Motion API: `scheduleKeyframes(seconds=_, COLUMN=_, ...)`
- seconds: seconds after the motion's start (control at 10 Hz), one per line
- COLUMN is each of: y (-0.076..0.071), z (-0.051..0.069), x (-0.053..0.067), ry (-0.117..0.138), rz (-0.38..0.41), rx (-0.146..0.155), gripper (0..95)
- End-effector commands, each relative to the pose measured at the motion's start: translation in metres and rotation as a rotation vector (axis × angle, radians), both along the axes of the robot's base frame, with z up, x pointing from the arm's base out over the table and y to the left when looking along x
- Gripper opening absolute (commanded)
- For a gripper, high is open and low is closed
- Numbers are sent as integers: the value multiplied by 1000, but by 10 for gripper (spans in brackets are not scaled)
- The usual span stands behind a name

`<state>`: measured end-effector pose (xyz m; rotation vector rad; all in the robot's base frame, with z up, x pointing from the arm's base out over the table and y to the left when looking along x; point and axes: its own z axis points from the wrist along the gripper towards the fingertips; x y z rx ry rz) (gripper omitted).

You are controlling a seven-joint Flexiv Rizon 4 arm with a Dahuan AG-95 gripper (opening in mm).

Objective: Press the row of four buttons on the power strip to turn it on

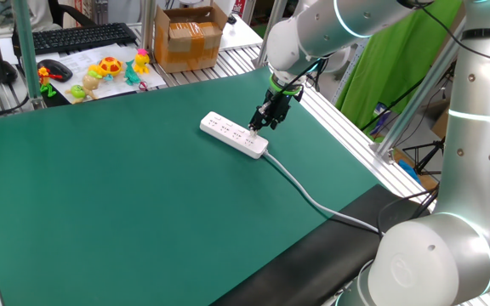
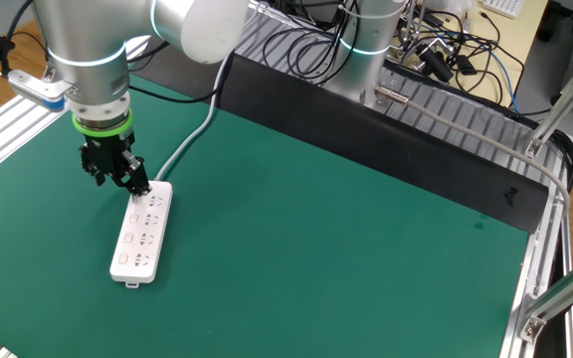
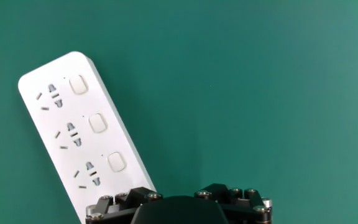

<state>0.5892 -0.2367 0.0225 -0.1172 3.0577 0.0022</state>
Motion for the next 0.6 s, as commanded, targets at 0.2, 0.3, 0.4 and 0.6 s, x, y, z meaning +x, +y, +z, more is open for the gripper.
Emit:
scheduleKeyframes(seconds=0.2, y=0, z=-1, x=0, ry=-5, rz=0, rx=-6, gripper=760)
scheduleKeyframes(seconds=0.3, y=0, z=-1, x=0, ry=-10, rz=2, rx=-11, gripper=760)
scheduleKeyframes(seconds=0.4, y=0, z=-1, x=0, ry=-14, rz=2, rx=-14, gripper=760)
scheduleKeyframes(seconds=0.6, y=0, z=-1, x=-1, ry=-18, rz=3, rx=-17, gripper=760)
